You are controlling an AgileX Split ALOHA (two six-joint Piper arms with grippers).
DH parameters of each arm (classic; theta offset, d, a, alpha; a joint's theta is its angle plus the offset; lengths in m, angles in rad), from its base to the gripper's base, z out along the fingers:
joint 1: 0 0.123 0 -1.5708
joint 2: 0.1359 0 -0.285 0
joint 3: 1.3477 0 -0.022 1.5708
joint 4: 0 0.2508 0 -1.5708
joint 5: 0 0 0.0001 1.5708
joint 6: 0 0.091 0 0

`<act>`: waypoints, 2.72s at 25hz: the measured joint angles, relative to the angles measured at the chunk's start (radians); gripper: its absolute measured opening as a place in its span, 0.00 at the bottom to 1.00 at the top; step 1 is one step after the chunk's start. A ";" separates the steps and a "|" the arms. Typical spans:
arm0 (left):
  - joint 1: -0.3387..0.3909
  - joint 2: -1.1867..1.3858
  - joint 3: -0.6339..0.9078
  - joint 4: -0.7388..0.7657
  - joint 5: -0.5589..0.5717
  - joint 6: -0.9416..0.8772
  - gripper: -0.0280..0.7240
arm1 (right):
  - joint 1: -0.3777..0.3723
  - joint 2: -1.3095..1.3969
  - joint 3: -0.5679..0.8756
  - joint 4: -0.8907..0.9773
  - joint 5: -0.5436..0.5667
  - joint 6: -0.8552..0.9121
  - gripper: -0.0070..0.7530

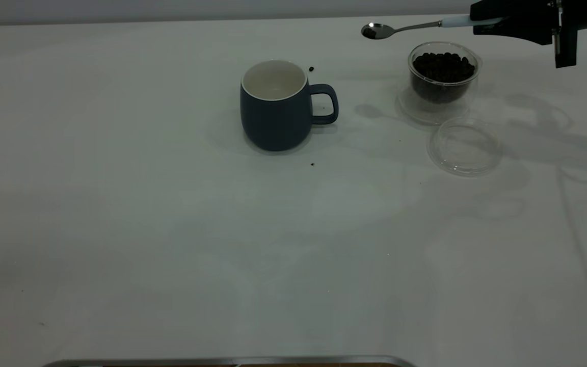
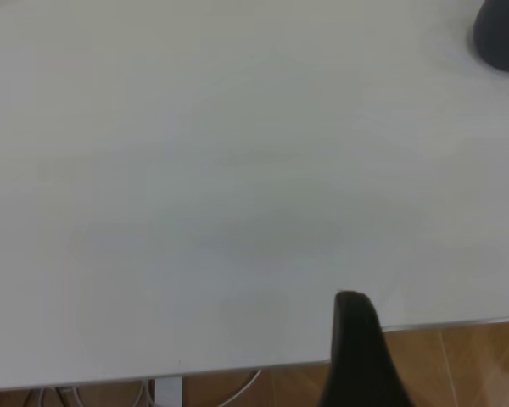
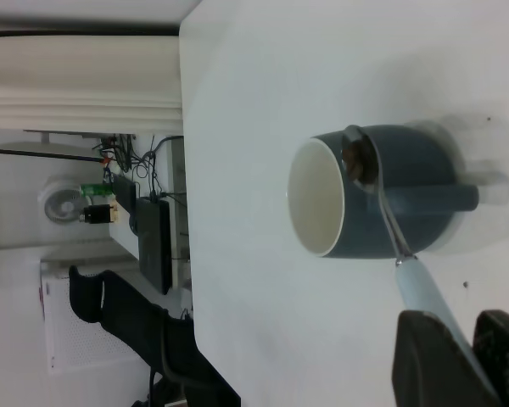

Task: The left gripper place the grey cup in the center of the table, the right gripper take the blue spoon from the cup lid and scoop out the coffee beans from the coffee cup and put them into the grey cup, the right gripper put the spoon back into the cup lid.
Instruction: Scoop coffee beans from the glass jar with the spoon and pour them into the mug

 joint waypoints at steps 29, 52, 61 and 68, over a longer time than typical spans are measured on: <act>0.000 0.000 0.000 0.000 0.000 0.000 0.77 | -0.099 0.000 -0.001 -0.153 -0.255 -0.031 0.16; 0.000 0.000 0.000 0.000 0.000 0.000 0.77 | -0.104 0.000 -0.001 -0.122 -0.151 0.161 0.16; 0.000 0.000 0.000 0.000 0.000 0.000 0.77 | -0.126 0.000 -0.001 -0.115 -0.134 0.161 0.16; 0.000 0.000 0.000 0.000 0.000 0.000 0.77 | -0.142 0.000 -0.001 -0.110 -0.101 0.157 0.16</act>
